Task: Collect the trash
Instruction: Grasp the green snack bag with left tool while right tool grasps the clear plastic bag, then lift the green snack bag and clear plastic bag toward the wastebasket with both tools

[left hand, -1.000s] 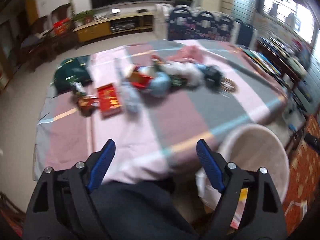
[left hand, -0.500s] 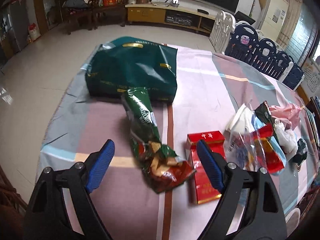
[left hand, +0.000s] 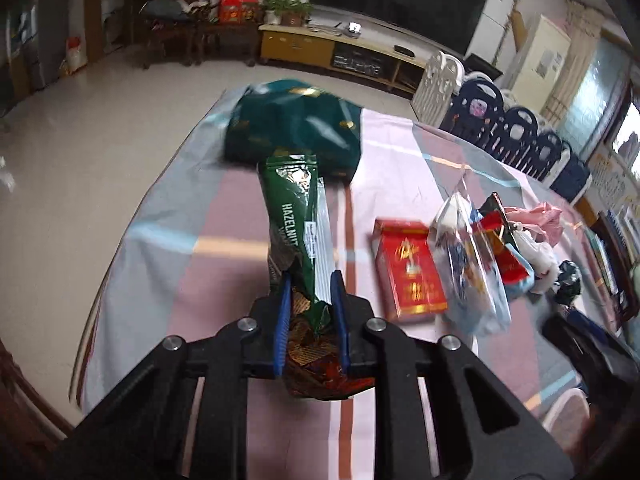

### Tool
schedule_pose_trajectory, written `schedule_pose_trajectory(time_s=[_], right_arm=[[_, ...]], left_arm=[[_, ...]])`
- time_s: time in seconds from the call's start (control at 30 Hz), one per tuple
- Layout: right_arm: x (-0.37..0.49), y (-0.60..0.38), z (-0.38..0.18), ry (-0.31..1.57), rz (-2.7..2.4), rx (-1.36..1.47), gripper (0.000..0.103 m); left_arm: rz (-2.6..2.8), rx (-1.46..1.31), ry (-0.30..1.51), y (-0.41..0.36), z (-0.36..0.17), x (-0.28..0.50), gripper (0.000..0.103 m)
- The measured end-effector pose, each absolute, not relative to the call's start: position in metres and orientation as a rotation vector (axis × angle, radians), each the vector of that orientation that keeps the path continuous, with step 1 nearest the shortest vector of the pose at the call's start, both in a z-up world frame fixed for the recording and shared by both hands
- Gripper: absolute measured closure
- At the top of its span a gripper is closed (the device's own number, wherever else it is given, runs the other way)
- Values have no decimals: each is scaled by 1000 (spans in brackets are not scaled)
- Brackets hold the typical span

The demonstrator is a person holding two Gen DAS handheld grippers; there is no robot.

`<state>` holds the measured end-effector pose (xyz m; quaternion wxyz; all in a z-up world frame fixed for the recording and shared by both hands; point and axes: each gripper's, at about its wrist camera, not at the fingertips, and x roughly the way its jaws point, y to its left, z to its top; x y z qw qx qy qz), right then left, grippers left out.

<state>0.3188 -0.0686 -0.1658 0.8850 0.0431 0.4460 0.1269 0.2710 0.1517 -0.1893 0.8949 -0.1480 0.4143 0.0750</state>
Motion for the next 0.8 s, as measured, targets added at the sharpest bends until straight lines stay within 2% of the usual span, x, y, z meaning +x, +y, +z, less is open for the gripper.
schedule_pose_trajectory(time_s=[0.07,0.17,0.2,0.23,0.3,0.33,0.5,0.8], right_arm=[[337,-44,-173,942,245,14,19],[359,-9,-192,958,191,-116,21],[363,-5,-197,969,186,-134,34],[365,1,-204,994,185,-159,59],[363,5,-212,1018,197,-174,81],[360,6,-212,1013,202,-175,85],[318,-8,-182,969,214,-108,96],[253,-50,-132,905,181,-6,96]], left_arm=[[132,-419,854,166,-192,258,83],[139,-430,814,175,-188,253,82],[143,-434,839,175,-191,257,82],[142,-438,857,175,-195,259,82],[156,-415,875,172,-198,263,82],[157,-402,879,170,-199,264,82],[150,-408,885,173,-200,263,82],[177,-376,865,174,-196,258,82]])
